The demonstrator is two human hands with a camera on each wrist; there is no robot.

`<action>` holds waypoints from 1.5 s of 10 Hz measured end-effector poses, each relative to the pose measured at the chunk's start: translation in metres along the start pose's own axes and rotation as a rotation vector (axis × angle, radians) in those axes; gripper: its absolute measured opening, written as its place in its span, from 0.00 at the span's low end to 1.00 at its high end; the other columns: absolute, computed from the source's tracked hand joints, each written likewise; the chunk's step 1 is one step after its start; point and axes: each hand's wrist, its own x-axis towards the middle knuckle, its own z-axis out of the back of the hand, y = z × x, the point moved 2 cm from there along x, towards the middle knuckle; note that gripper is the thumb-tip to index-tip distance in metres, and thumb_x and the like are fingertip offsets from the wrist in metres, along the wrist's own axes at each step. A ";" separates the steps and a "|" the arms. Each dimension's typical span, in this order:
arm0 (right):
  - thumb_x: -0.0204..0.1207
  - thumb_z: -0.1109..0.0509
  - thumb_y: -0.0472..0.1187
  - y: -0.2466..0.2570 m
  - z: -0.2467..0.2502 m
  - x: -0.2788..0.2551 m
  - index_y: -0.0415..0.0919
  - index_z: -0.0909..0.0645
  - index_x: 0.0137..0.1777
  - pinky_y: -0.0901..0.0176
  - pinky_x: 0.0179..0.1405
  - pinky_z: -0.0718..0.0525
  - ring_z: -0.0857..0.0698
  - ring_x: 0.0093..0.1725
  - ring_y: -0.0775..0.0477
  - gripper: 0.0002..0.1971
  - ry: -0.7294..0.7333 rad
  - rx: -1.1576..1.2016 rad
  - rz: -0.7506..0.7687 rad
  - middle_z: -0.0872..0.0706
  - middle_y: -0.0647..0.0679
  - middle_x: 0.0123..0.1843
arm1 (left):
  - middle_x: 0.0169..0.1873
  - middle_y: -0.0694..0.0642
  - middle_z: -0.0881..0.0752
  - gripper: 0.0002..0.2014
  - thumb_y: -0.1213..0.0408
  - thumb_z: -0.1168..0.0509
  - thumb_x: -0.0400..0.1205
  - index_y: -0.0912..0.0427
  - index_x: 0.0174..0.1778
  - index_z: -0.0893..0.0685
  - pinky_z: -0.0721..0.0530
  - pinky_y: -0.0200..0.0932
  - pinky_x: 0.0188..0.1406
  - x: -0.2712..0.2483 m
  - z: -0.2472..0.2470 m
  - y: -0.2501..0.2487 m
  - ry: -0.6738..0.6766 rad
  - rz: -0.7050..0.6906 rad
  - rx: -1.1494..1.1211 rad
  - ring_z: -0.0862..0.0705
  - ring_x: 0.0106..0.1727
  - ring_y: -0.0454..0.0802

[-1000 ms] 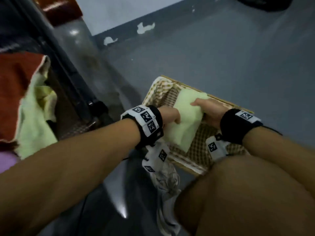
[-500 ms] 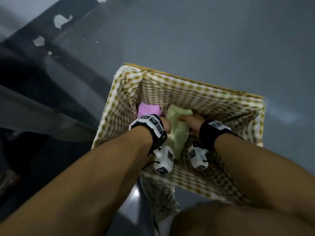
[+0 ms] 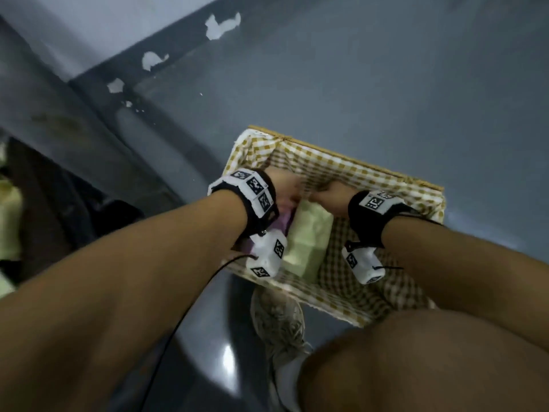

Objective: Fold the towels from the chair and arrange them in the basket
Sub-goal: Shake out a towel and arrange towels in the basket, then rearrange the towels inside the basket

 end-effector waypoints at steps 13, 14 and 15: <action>0.79 0.31 0.44 0.494 -0.387 -0.234 0.48 0.19 0.67 0.56 0.52 0.18 0.14 0.50 0.48 0.17 0.275 -0.530 1.101 0.13 0.52 0.50 | 0.54 0.64 0.13 0.46 0.53 0.29 0.76 0.49 0.84 0.51 0.15 0.55 0.56 -0.504 0.110 0.457 -1.352 0.713 -0.480 0.13 0.51 0.66; 0.79 0.31 0.44 0.499 -0.401 -0.235 0.48 0.20 0.68 0.60 0.51 0.23 0.15 0.51 0.49 0.18 0.315 -0.519 1.139 0.15 0.54 0.50 | 0.58 0.63 0.13 0.21 0.52 0.31 0.81 0.57 0.68 0.20 0.17 0.51 0.59 -0.507 0.118 0.459 -1.399 0.718 -0.453 0.15 0.59 0.66; 0.78 0.30 0.44 0.504 -0.405 -0.236 0.47 0.24 0.72 0.57 0.57 0.21 0.15 0.56 0.46 0.23 0.305 -0.472 1.149 0.14 0.51 0.54 | 0.55 0.63 0.12 0.14 0.54 0.36 0.84 0.59 0.56 0.13 0.18 0.52 0.59 -0.504 0.124 0.448 -1.479 0.660 -0.443 0.15 0.58 0.65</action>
